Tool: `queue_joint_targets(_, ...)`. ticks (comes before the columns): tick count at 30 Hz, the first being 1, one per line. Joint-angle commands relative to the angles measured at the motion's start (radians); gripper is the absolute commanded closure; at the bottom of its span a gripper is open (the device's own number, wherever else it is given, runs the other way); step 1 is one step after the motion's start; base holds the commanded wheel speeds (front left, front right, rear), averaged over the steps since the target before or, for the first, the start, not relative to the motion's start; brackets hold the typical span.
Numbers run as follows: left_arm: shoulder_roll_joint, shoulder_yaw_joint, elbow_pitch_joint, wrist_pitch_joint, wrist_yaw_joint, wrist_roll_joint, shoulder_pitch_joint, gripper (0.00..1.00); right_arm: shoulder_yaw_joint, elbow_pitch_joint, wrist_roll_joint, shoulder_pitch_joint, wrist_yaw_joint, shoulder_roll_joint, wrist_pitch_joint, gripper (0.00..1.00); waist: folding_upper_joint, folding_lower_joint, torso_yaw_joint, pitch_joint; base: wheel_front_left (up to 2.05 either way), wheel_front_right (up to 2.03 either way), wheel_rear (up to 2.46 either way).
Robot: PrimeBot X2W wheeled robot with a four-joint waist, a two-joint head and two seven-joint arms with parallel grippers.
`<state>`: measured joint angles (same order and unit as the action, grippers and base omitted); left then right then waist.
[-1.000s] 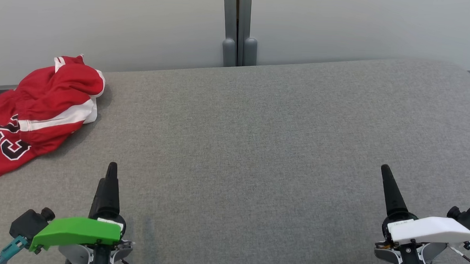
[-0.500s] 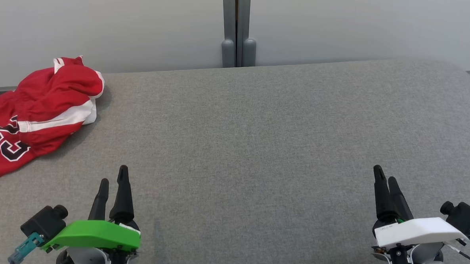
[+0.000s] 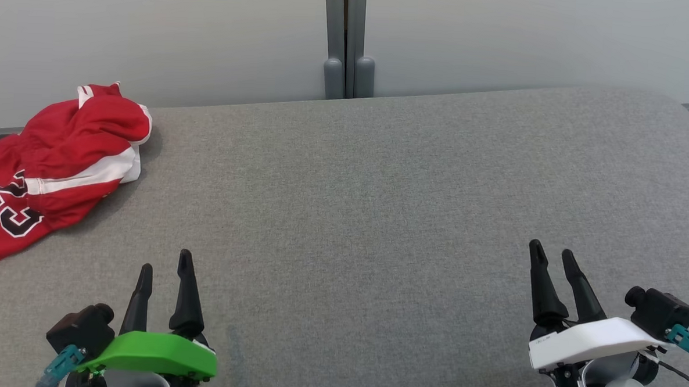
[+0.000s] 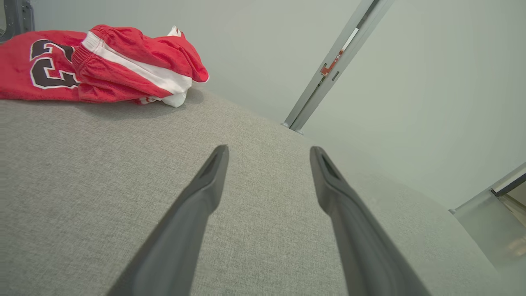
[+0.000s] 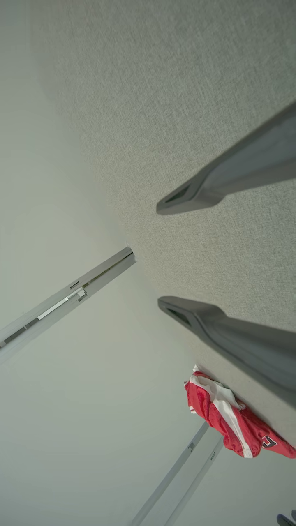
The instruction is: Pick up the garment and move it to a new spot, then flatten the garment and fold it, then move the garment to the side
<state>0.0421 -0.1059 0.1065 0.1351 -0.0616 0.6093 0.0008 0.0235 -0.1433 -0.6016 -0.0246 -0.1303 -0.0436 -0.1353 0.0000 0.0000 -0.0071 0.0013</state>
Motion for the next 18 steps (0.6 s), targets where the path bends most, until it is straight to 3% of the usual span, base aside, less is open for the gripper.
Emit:
queue_joint_targets(1,0.008,-0.006,-0.005,0.012,-0.008,-0.035,0.003,0.0,0.006,0.016,0.037,0.0,0.0,-0.005,-0.011,0.0,0.0,0.0,0.0,0.0,0.0,0.0,0.0)
queue_joint_targets(18,0.009,-0.034,0.021,0.054,-0.029,-0.193,0.024,0.0,0.026,0.008,0.234,-0.005,0.0,-0.007,-0.054,0.0,0.0,0.0,-0.003,0.002,0.0,0.0,0.0)
